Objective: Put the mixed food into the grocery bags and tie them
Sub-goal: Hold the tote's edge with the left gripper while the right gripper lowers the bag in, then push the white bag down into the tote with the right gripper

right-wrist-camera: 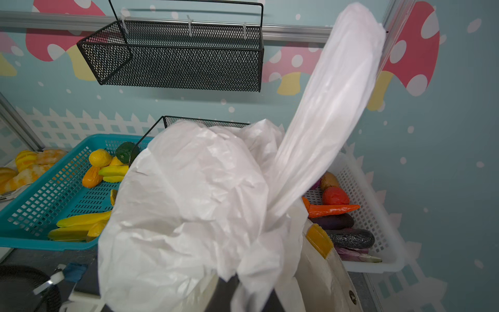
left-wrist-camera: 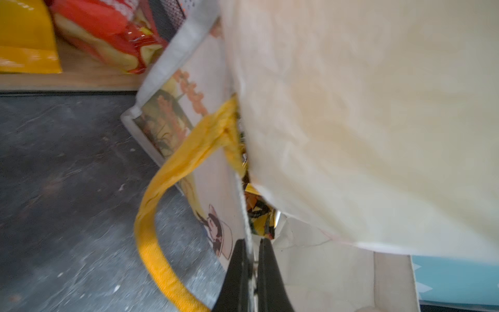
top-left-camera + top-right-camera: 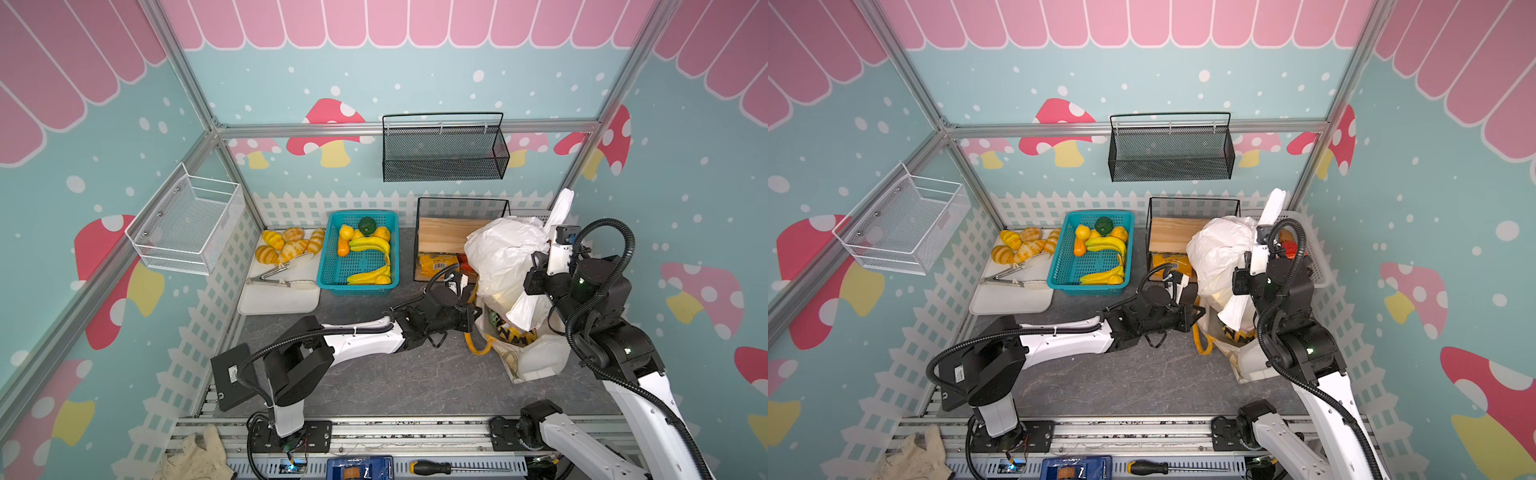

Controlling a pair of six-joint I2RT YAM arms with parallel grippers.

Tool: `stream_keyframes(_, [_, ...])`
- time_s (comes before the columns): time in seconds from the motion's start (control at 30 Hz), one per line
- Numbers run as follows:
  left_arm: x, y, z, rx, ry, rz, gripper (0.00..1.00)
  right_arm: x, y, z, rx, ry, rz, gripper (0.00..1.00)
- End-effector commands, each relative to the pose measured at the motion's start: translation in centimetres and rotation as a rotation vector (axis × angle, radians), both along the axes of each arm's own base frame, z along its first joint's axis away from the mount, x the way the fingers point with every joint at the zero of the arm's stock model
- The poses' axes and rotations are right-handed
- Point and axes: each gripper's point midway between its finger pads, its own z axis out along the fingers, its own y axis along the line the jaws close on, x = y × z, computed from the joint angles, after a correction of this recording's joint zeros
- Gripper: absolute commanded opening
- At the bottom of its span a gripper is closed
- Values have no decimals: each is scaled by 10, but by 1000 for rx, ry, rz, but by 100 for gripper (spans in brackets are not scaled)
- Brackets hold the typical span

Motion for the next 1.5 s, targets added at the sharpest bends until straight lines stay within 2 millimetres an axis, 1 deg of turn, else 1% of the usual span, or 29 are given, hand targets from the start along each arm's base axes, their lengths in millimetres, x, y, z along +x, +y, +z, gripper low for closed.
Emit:
stream_keyframes(0.0, [5,24,54,-133,-65,79,0,-11,-5,-17,-21,105,-9,0])
stream_keyframes(0.03, [4,31,57,-139,-71,92,0,-13,-3,-20,-22,125,5,0])
stream_keyframes(0.17, [2,56,59,-148,-77,157,0,-19,9,-28,-7,188,77,0])
stream_keyframes(0.23, [0,66,58,-144,-86,175,0,-20,19,-35,-5,225,137,0])
stream_keyframes(0.3, [1,78,56,-128,-99,209,0,-21,27,-43,-4,268,177,0])
stream_keyframes(0.4, [5,99,54,-115,-118,265,0,-21,32,-53,-14,312,207,0])
stream_keyframes(0.5, [8,113,53,-102,-124,296,0,-22,38,-61,-28,354,247,0])
stream_keyframes(0.57, [7,119,54,-101,-133,309,0,-24,41,-61,-41,377,270,0])
stream_keyframes(0.7, [7,127,60,-99,-160,325,0,-28,34,-45,-80,355,251,0])
stream_keyframes(0.77, [7,129,60,-90,-174,329,0,-27,36,-50,-80,372,262,0])
stream_keyframes(0.87, [9,136,62,-85,-195,351,0,-25,39,-77,-96,444,273,0])
stream_keyframes(1.03, [10,140,67,-81,-238,361,0,-21,47,-106,-94,499,303,0])
stream_keyframes(1.17, [9,137,74,-105,-282,335,0,-14,71,-157,-38,582,383,0])
stream_keyframes(1.2, [8,136,74,-107,-290,323,0,-11,76,-167,-30,590,393,0])
stream_keyframes(1.33, [4,130,76,-123,-318,285,0,-5,98,-192,-54,633,426,0])
stream_keyframes(1.37, [3,130,78,-130,-325,278,0,-5,103,-203,-59,653,437,0])
stream_keyframes(1.4, [2,130,78,-138,-330,276,0,-4,106,-214,-62,679,440,0])
stream_keyframes(1.47, [1,131,80,-151,-339,279,0,-2,104,-228,-100,729,419,0])
